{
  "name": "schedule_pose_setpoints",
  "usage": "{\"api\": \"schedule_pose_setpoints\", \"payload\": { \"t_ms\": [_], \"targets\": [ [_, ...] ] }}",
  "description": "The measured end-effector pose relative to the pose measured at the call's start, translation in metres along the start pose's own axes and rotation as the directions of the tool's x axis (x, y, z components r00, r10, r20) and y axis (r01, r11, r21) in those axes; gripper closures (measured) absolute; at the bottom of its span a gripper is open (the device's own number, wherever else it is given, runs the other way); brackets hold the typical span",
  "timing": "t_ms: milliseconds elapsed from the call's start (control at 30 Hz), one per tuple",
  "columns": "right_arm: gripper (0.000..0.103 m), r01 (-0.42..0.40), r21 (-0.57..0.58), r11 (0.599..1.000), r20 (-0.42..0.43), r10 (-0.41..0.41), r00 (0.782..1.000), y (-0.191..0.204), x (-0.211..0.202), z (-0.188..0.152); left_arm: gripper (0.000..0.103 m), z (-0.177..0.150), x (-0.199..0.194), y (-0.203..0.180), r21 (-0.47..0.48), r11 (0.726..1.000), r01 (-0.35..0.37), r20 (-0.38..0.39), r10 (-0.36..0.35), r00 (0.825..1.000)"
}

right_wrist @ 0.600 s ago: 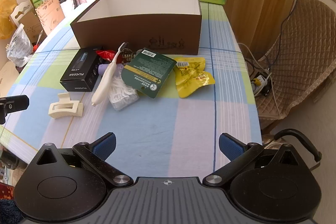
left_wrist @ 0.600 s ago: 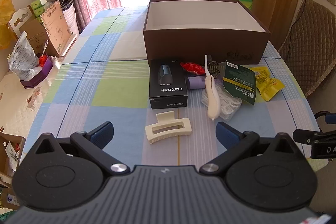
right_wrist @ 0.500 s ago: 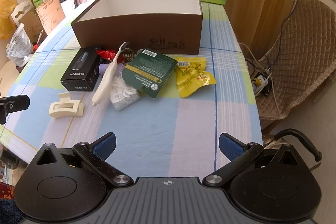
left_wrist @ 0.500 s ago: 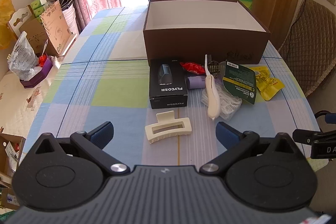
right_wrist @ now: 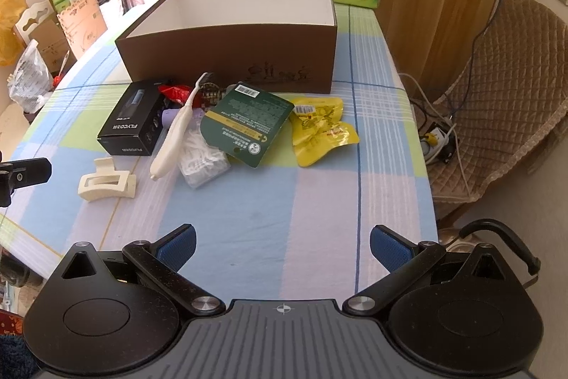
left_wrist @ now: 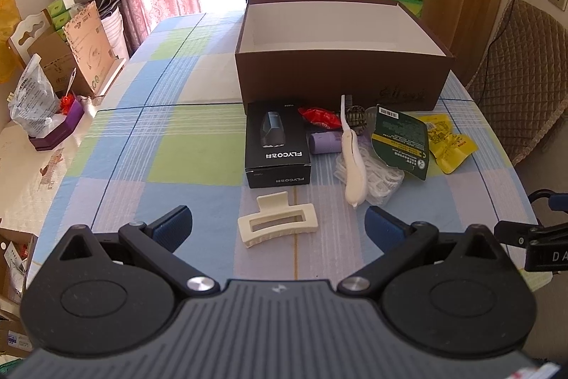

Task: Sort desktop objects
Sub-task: 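Move the left tool toward the cream hair claw clip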

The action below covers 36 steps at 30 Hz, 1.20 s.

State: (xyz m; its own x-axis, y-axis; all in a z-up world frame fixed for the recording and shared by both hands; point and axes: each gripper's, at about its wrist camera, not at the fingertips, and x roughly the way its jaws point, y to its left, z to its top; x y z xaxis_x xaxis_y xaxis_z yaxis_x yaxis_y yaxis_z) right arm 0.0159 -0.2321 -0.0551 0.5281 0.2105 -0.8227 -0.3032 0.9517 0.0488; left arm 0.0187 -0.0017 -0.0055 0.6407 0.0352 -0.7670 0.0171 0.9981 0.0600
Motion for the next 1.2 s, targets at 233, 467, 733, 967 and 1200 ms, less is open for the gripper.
{"api": "schedule_pose_setpoints", "payload": {
  "t_ms": [233,467,733,967,1200],
  "targets": [
    [0.002,-0.002,0.0,1.0,-0.003,0.002,1.0,-0.002,0.001,0.001,0.001,0.003,0.004,-0.002,0.003,1.0,0.007,-0.005,-0.007,1.0],
    [0.002,-0.01,-0.005,1.0,-0.014,0.01,1.0,-0.003,0.007,0.004,0.001,0.003,0.009,-0.001,0.002,1.0,0.01,-0.016,-0.01,1.0],
    [0.002,-0.016,-0.011,1.0,-0.024,0.016,1.0,-0.003,0.014,0.008,0.001,0.003,0.013,0.0,0.001,1.0,0.007,-0.019,-0.007,1.0],
    [0.002,-0.027,-0.016,1.0,-0.029,0.026,0.999,-0.002,0.018,0.012,0.001,0.003,0.016,0.002,0.009,1.0,0.006,-0.015,-0.006,1.0],
    [0.002,-0.03,0.004,1.0,-0.021,0.03,0.999,-0.007,0.022,0.015,0.001,0.003,0.022,0.009,0.02,1.0,0.001,-0.008,-0.001,1.0]
  ]
}}
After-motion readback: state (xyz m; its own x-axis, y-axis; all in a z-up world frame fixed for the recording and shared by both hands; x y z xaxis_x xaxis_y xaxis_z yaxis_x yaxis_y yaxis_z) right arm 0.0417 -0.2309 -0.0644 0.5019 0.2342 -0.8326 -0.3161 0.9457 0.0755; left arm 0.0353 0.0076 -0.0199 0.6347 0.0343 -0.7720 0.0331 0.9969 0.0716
